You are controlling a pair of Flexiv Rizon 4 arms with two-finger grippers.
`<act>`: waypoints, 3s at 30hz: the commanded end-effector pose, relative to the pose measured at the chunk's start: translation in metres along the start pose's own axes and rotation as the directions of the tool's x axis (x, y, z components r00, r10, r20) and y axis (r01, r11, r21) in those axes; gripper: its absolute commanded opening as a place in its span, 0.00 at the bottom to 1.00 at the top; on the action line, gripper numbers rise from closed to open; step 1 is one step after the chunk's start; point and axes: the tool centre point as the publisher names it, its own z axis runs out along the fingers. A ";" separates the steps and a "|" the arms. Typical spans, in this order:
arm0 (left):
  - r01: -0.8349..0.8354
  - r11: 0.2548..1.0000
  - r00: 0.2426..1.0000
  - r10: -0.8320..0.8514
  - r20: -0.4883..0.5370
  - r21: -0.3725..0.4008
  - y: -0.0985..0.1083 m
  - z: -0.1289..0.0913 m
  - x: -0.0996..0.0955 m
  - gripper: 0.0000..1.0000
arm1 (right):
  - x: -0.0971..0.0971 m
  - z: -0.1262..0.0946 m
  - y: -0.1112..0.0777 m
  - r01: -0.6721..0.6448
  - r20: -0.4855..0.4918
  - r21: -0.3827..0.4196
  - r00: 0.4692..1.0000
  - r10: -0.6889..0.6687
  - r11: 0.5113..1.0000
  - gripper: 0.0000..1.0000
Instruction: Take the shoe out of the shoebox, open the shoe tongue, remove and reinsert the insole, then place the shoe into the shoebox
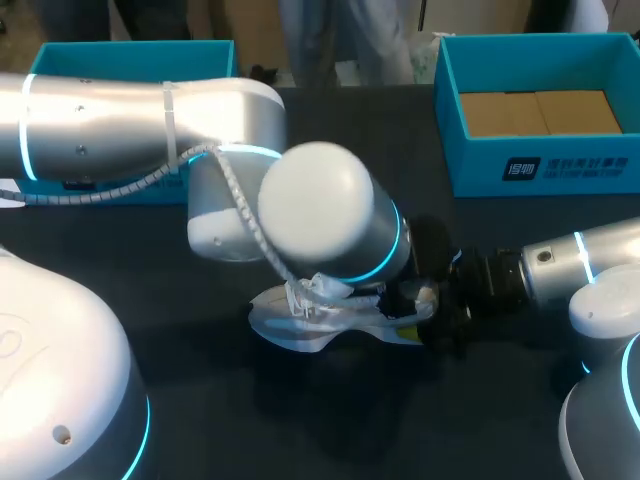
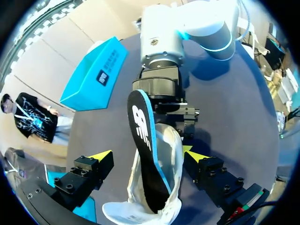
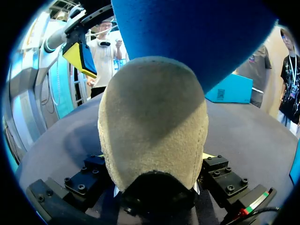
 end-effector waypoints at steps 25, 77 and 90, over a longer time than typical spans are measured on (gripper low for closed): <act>0.053 0.994 0.953 -0.078 0.293 0.091 -0.002 0.017 0.012 0.74 | -0.001 0.003 -0.001 -0.001 0.000 0.004 1.000 0.001 1.000 0.00; 0.176 0.973 0.923 -0.215 0.319 0.147 0.004 0.037 -0.002 0.00 | -0.001 0.003 -0.001 -0.001 0.000 0.004 1.000 0.001 1.000 0.00; 0.201 0.940 0.927 -0.273 0.255 0.276 -0.030 -0.018 -0.018 0.00 | -0.001 0.003 -0.001 -0.001 0.000 0.004 1.000 0.001 1.000 0.00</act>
